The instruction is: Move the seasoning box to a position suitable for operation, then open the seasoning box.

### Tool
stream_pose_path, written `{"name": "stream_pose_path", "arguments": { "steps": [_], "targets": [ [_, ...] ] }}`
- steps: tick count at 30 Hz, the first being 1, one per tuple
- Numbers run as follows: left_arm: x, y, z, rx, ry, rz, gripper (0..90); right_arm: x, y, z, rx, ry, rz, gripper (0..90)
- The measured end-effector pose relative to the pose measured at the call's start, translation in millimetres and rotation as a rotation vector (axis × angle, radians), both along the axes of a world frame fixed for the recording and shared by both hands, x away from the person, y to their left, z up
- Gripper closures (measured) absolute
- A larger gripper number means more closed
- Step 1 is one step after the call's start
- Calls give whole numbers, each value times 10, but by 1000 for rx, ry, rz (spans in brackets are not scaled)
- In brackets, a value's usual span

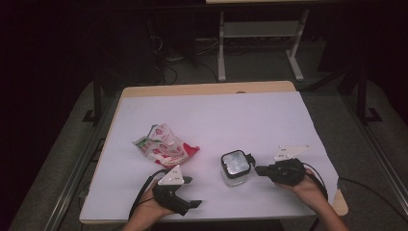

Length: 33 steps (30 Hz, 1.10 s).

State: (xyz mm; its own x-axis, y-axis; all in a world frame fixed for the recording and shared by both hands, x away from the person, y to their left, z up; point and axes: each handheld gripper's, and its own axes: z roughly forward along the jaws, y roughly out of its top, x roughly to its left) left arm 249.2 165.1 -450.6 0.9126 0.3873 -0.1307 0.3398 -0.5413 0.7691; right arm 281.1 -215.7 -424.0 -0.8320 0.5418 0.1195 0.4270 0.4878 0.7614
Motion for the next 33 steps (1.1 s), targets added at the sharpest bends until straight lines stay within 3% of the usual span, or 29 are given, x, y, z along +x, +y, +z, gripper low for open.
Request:
{"name": "stream_pose_path", "arguments": {
  "steps": [3, 4, 5, 6, 11, 14, 21, 23, 33],
  "targets": [
    [10, -13, 3, -13, -2, 2, 145, -38, -54, -10, 4, -9, -26, 773],
    [14, -18, 1, -11, -8, -1, 145, -90, -75, -19, 6, -2, -53, 677],
    [17, -24, -1, -8, -6, -6, 145, -90, -75, -19, 6, -2, -53, 677],
    [23, -29, -3, -2, -8, -8, 146, -119, -88, -51, 1, -6, -64, 600],
    [72, -92, 38, -11, -11, -2, 146, -149, -122, -99, 16, -8, -78, 485],
    [87, -151, 59, 10, -21, -13, 145, -188, -202, -139, 28, -5, -103, 409],
    [114, -253, 123, 7, -19, -17, 144, -262, -290, -197, 28, 15, -127, 319],
    [142, -323, 165, 0, -26, -29, 144, -254, -299, -208, 22, -7, -139, 275],
    [312, -518, 257, -15, -48, -57, 144, -234, -289, -224, 21, -4, -137, 271]
  ]
}}
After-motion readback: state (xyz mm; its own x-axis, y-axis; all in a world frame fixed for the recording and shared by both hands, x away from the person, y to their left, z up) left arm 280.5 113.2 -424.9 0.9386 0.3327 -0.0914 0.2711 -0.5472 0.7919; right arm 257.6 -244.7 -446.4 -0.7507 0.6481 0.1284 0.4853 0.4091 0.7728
